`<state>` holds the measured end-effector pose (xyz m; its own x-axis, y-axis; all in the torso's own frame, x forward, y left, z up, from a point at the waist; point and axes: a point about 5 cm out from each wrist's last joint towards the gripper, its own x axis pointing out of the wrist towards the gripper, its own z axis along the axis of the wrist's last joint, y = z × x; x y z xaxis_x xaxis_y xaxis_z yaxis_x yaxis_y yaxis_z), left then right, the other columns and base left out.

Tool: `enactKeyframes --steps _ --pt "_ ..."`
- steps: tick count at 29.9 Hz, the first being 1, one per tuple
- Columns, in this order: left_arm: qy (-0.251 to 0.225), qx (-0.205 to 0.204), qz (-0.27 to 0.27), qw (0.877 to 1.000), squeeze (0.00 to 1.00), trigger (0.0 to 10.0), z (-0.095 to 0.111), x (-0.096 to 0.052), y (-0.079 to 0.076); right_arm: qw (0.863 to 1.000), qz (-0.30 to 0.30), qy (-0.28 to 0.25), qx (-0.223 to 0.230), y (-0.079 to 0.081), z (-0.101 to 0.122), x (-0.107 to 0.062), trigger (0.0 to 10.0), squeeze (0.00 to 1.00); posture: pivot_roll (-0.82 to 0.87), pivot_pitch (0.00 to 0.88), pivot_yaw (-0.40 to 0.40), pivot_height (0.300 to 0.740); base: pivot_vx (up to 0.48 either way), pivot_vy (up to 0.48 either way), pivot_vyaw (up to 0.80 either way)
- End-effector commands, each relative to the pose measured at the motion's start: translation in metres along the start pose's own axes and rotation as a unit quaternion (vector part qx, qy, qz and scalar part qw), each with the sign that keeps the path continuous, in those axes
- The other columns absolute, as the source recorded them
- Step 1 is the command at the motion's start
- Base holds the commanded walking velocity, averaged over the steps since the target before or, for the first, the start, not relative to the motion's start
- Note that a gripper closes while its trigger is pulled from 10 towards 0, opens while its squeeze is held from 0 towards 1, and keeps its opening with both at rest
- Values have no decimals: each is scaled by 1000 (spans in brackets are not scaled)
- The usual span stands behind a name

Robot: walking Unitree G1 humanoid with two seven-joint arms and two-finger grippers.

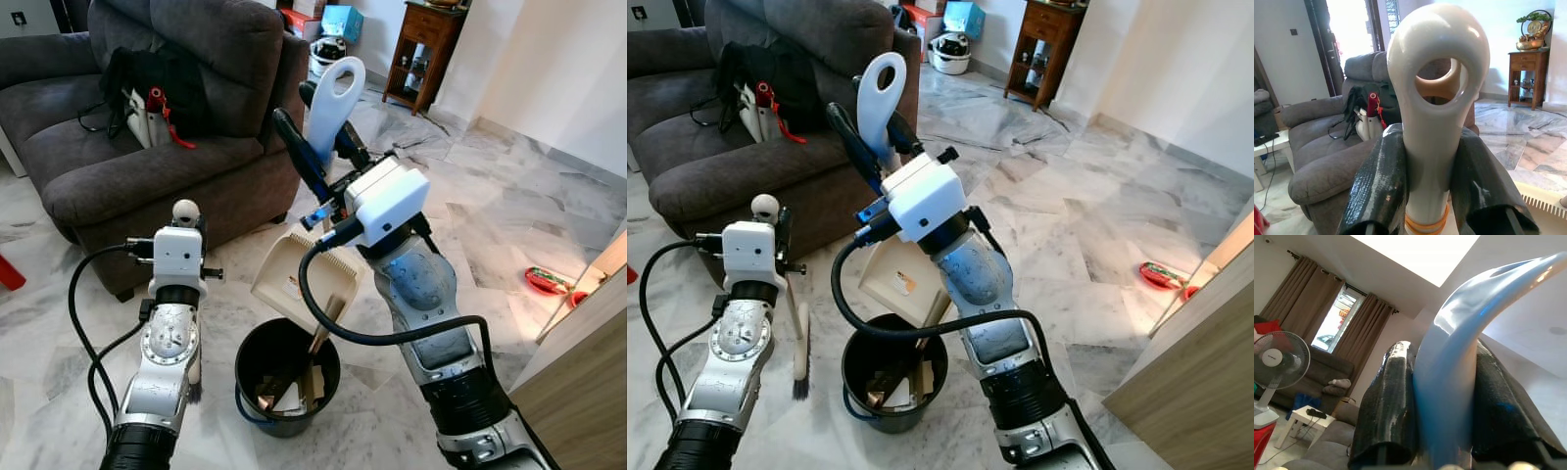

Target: Sweep floor

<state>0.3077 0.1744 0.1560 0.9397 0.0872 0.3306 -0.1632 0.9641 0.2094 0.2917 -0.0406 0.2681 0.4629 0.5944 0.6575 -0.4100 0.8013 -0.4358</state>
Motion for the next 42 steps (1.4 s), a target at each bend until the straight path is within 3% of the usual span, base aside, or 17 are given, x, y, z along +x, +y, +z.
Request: enactKeyframes --steps 1,10,14,18,27,36,39,41,42 --pt "-45 -1 -6 999 0 10000 18 4 -2 999 0 -43 -20 -4 17 6 10000 0 91 0 -95 740 0 0 0" --pt "-45 -2 -8 999 0 10000 17 4 -4 1000 -17 -4 -17 -9 5 4 10000 0 88 0 -97 740 0 0 0" --pt "-46 -3 -8 999 0 10000 18 5 -4 995 -93 38 -10 -29 -10 -3 10000 0 90 0 -98 740 0 0 0" --pt "-46 -4 -11 999 0 10000 18 5 -5 980 -181 78 -19 -60 -25 -21 10000 0 90 0 -98 740 0 0 0" --pt "-49 -9 -15 999 0 10000 19 5 -6 956 -257 123 -67 -96 -36 -55 10000 0 86 0 -93 740 0 0 0" --pt "-53 -11 -21 998 0 10000 20 5 -7 940 -269 166 -131 -113 -48 -81 10000 0 79 0 -87 740 0 0 0" --pt "-51 -11 -25 998 0 10000 19 4 -7 935 -272 184 -131 -115 -55 -90 10000 0 82 0 -86 740 0 0 0" --pt "-48 -11 -31 998 0 10000 17 2 -8 929 -276 208 -131 -116 -62 -102 10000 0 83 0 -85 740 0 0 0" --pt "-43 -9 -35 998 0 10000 14 -1 -8 921 -283 234 -130 -117 -70 -116 10000 0 82 0 -84 740 0 0 0"
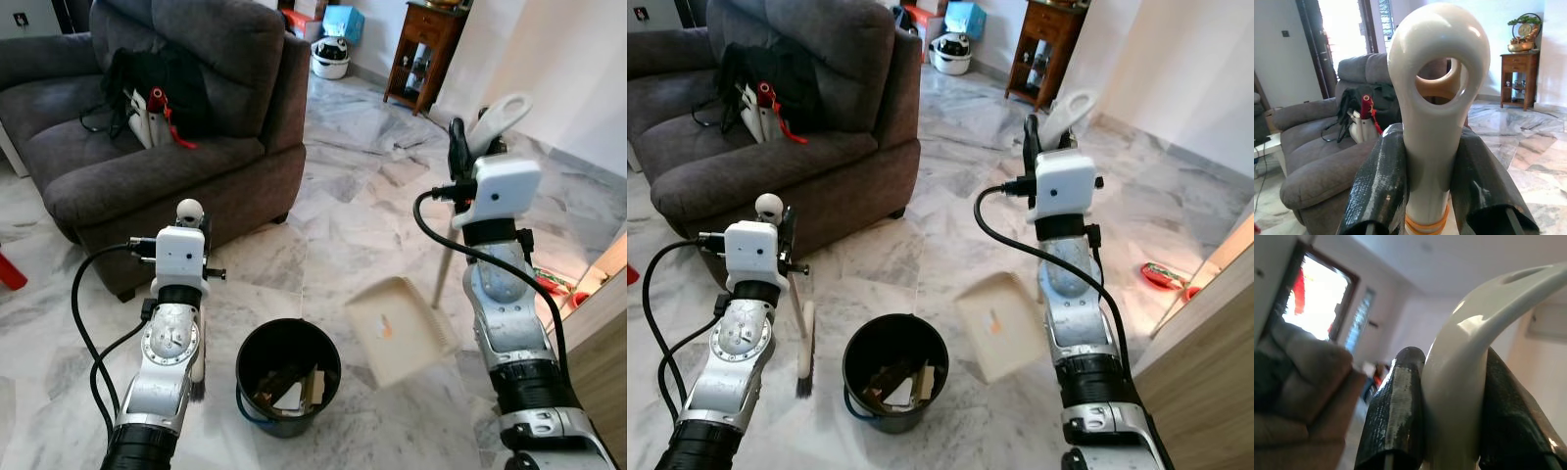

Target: Sweep floor

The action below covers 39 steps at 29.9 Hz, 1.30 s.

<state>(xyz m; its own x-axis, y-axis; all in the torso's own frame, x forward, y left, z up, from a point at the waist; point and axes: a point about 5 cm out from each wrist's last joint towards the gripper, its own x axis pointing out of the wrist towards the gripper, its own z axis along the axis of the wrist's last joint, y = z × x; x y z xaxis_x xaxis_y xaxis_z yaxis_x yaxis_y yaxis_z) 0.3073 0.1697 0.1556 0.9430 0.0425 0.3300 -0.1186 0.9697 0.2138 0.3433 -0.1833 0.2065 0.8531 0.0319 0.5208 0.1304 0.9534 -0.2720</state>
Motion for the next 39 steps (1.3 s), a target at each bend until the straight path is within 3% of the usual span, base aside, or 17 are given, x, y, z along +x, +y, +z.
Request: enactKeyframes --steps 1,6,10,14,18,22,39 --pt "-36 -2 -15 999 0 10000 12 -2 -3 999 -18 20 -19 -15 -14 -9 10000 0 82 0 -84 740 0 0 0" --pt "-25 -1 -26 999 0 10000 6 -7 -2 998 -19 66 -11 -18 -32 -22 10000 0 79 0 -78 740 0 0 0" --pt "-3 1 -33 999 0 10000 -6 -15 0 992 -44 119 24 -23 -53 -38 10000 0 80 0 -76 740 0 0 0" --pt "25 -5 -35 999 0 10000 -20 -23 3 987 -49 150 26 -28 -67 -52 10000 0 78 0 -74 740 0 0 0" --pt "37 -8 -41 998 0 10000 -24 -26 3 985 -57 159 41 -29 -72 -56 10000 0 76 0 -73 740 0 0 0" --pt "65 -27 -26 997 0 10000 -36 -35 7 971 -85 190 115 -34 -82 -65 10000 0 71 0 -70 740 0 0 0" --pt "53 -28 -38 997 0 10000 -33 -37 0 970 -80 196 117 -35 -87 -70 10000 0 70 0 -67 740 0 0 0"
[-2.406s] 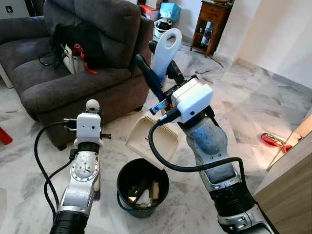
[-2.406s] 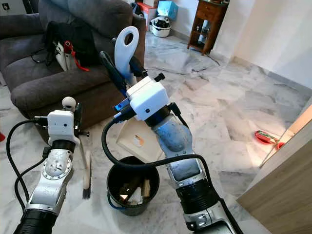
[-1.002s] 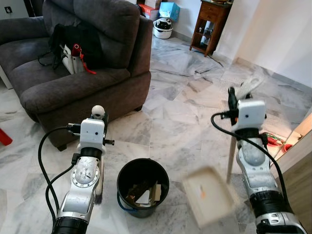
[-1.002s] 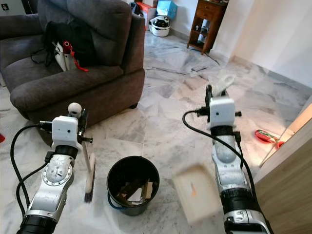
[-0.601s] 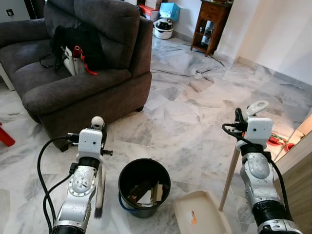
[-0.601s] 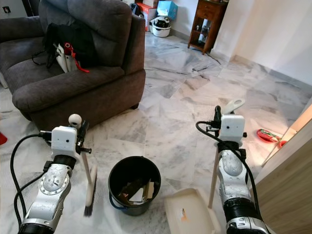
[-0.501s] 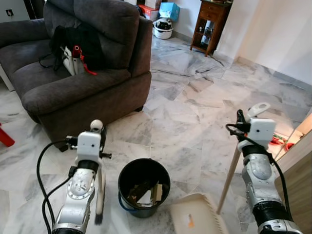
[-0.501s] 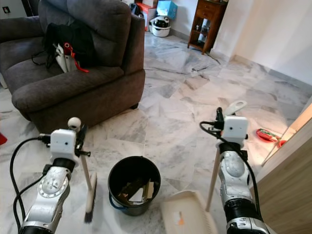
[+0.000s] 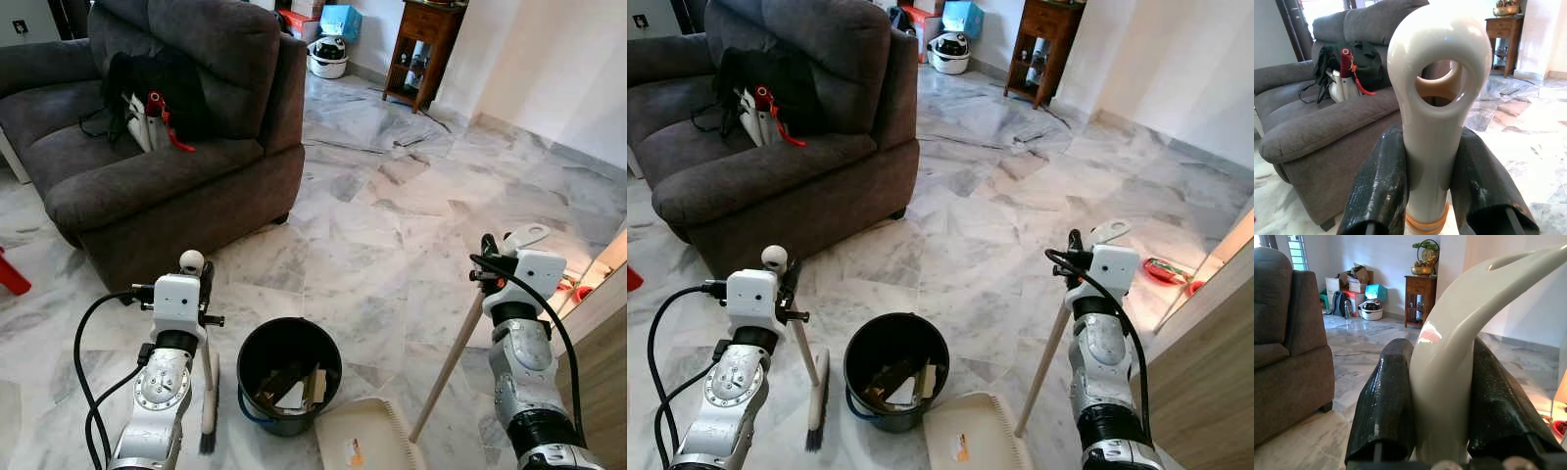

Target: Sweep floor

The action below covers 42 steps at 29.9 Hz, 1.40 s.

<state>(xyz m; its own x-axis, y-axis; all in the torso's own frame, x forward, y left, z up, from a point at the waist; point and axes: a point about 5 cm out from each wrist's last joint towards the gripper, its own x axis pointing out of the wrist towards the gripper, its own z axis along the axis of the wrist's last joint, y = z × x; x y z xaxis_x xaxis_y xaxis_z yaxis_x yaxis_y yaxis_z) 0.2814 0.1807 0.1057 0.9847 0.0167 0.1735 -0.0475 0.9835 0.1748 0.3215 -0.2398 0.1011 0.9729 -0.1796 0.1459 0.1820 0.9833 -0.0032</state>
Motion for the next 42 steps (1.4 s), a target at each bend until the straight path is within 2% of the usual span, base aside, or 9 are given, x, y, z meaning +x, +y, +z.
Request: enactKeyframes --steps 1,21,22,25,42 --pt "-23 1 -9 1000 0 10000 8 2 -3 1000 -8 -18 1 -5 7 3 10000 0 70 0 -67 740 0 0 0" --pt "-25 1 -12 1000 0 10000 8 2 -4 1000 -6 -19 5 -5 7 3 10000 0 70 0 -67 740 0 0 0" --pt "-29 5 -25 999 0 10000 9 5 -11 1000 6 -13 4 -1 3 2 10000 0 49 0 -58 740 -255 0 0" --pt "-31 5 -30 999 0 10000 10 6 -14 1000 12 -11 3 1 2 1 10000 0 48 0 -60 740 -257 0 0" --pt "-33 5 -26 999 0 10000 10 6 -15 1000 20 -8 1 4 1 1 10000 0 48 0 -63 740 -277 0 0"
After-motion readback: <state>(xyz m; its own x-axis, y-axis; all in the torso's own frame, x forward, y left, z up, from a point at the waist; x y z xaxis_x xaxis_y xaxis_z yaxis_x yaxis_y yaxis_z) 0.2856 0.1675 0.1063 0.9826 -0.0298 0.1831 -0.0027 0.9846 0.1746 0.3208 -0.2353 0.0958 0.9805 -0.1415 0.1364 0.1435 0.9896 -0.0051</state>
